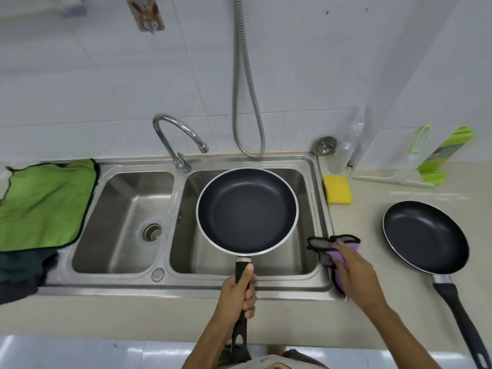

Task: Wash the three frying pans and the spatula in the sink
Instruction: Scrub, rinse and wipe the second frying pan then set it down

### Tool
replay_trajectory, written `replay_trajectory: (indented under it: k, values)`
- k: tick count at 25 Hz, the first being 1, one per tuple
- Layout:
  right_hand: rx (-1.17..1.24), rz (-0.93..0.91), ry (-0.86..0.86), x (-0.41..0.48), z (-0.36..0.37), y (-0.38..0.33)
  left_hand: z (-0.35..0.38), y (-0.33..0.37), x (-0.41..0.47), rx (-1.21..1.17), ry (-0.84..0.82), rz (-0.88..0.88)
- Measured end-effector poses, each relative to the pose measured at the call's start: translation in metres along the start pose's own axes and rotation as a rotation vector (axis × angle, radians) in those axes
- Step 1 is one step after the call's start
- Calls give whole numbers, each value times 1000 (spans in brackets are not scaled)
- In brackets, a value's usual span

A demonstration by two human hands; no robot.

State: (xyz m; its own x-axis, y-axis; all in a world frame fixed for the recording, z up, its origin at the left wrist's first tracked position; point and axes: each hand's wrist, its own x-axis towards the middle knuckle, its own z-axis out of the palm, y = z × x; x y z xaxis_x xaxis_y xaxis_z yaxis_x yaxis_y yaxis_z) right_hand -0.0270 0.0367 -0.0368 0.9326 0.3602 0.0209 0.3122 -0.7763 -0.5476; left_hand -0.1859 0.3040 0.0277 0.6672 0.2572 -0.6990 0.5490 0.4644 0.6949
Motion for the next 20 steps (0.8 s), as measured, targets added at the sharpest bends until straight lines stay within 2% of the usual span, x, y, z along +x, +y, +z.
replay_trajectory:
  k: [4, 7, 9, 11, 13, 14, 16, 18, 19, 20]
  values:
    - [122, -149, 136, 52, -40, -75, -21, 4, -2, 112, -61, 29]
    - [85, -299, 153, 94, -44, -128, -33, 4, -8, 149, -101, 33]
    - [-24, -353, 17, 125, -30, -147, -43, 7, -11, 184, -126, 38]
    - [-261, -358, -232, 151, -10, -154, -57, 15, -10, 213, -145, 50]
    - [-535, -367, -439, 151, 2, -153, -71, 27, -8, 212, -159, 60]
    - [-588, -376, -509, 137, 5, -156, -78, 34, -7, 211, -172, 66]
    - [-522, -463, -531, 93, 17, -171, -88, 45, -1, 220, -198, 73]
    - [-417, -483, -609, 68, 29, -217, -92, 52, 3, 255, -241, 68]
    - [-343, -481, -596, 68, 39, -237, -93, 54, 5, 289, -273, 65]
    - [-330, -530, -499, 81, 53, -250, -92, 55, 6, 326, -302, 60]
